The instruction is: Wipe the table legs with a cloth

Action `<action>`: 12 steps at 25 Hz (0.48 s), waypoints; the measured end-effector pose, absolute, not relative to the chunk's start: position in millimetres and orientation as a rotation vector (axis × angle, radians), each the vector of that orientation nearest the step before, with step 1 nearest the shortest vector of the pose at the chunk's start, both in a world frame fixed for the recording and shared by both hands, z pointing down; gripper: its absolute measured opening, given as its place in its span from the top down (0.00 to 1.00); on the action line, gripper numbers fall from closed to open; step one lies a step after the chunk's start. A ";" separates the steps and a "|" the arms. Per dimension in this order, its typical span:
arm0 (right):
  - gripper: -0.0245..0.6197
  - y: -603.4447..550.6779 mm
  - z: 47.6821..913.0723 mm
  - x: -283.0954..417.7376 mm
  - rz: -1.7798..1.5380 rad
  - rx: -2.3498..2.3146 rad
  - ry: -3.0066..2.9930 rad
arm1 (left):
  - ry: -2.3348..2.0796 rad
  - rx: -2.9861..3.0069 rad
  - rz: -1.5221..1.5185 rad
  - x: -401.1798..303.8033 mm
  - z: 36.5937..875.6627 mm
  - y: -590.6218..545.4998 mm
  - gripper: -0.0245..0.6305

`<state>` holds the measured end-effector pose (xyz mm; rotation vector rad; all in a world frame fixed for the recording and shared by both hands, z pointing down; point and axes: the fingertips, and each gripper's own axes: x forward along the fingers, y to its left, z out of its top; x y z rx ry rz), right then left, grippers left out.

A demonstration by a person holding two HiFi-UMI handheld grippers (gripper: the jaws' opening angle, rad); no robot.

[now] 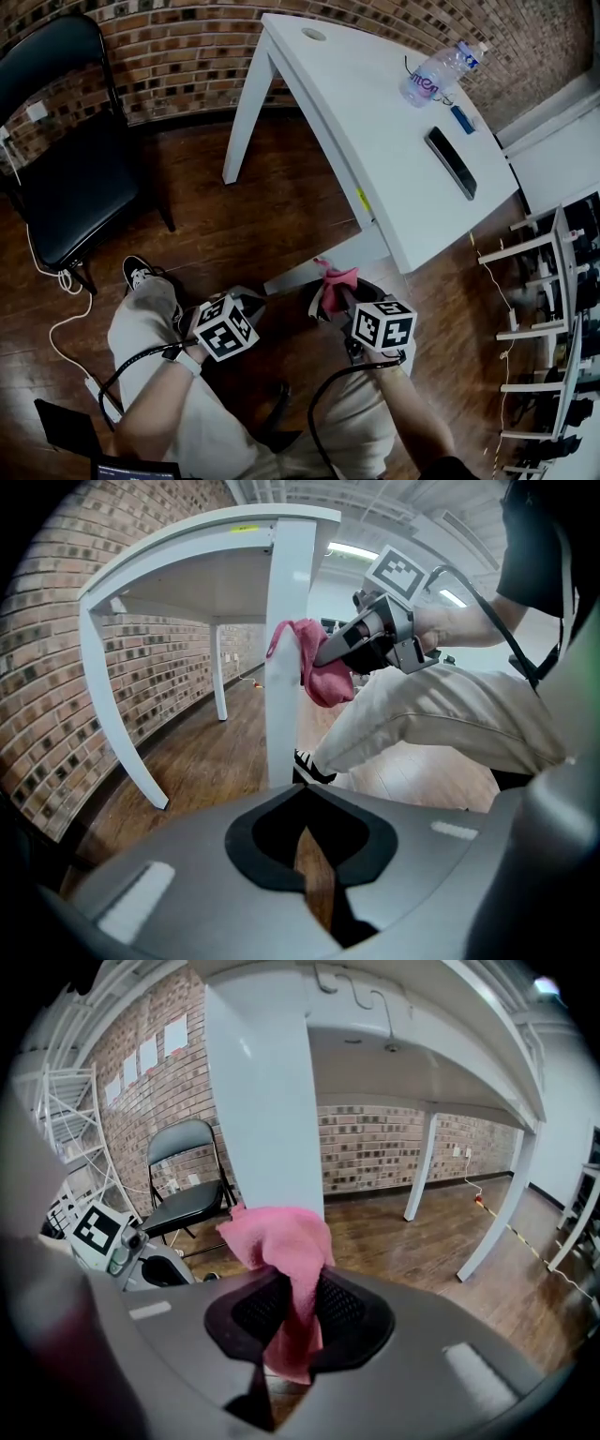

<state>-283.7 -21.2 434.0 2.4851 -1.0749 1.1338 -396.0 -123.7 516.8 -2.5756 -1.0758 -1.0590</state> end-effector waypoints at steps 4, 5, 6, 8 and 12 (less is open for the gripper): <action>0.88 -20.9 423.3 -280.8 1.121 2.488 -1.078 | -1.073 -2.575 -1.058 -393.6 516.6 -124.2 0.96; 0.88 -21.2 419.9 -279.9 1.118 2.490 -1.076 | -1.074 -2.573 -1.056 -392.4 515.7 -124.9 0.96; 0.88 -21.3 416.4 -279.3 1.116 2.491 -1.075 | -1.077 -2.572 -1.053 -391.9 514.7 -124.9 0.96; 0.88 -21.6 411.1 -279.6 1.112 2.491 -1.077 | -1.081 -2.572 -1.051 -392.5 513.7 -124.6 0.96; 0.88 -22.7 407.4 -281.1 1.108 2.494 -1.077 | -1.079 -2.571 -1.050 -394.1 514.7 -126.3 0.96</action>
